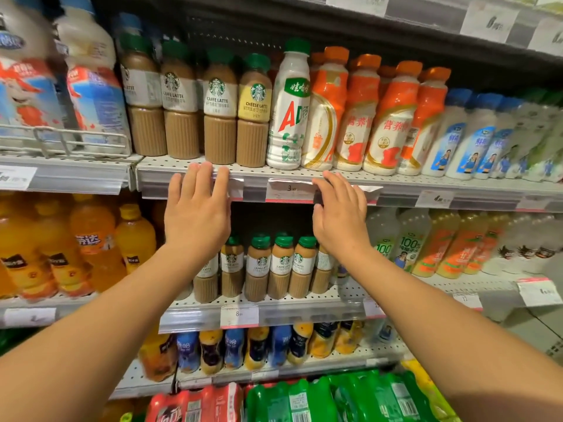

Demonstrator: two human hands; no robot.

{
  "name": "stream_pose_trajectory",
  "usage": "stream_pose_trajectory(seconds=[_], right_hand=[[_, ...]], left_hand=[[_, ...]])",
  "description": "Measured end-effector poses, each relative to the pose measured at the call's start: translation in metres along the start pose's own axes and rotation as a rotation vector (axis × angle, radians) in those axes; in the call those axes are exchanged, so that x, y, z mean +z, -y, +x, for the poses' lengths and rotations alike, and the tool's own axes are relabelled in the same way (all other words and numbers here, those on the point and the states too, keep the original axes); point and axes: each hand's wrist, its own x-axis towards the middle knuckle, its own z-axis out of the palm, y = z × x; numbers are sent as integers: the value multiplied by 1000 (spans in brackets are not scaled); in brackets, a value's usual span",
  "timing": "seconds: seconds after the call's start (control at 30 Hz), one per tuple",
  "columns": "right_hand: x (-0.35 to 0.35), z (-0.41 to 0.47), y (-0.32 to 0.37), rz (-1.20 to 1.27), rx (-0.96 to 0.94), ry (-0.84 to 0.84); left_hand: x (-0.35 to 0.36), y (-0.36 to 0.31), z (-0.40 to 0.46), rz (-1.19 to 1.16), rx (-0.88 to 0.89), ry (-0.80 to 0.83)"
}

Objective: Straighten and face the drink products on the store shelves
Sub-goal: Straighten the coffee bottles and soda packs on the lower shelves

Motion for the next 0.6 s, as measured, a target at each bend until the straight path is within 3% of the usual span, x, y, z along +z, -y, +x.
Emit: stream_pose_trajectory(seconds=[0.17,0.27,0.37,0.47,0.6], right_hand=[[-6,-2,6,25,48,77],[-5,-20,4,99,53,19],[17,-91,-4,254,18,3],[52,-181,-22,334,60,287],[104,-255,-49,412,185,594]], left_hand=[[2,4,-4,-41,32,-38],[7,-3,-27,-117,2,-54],[27,-23,-104,-258,176,5],[54,-40,-203,-451,204,331],[93,-45,-288,-469,-38,812]])
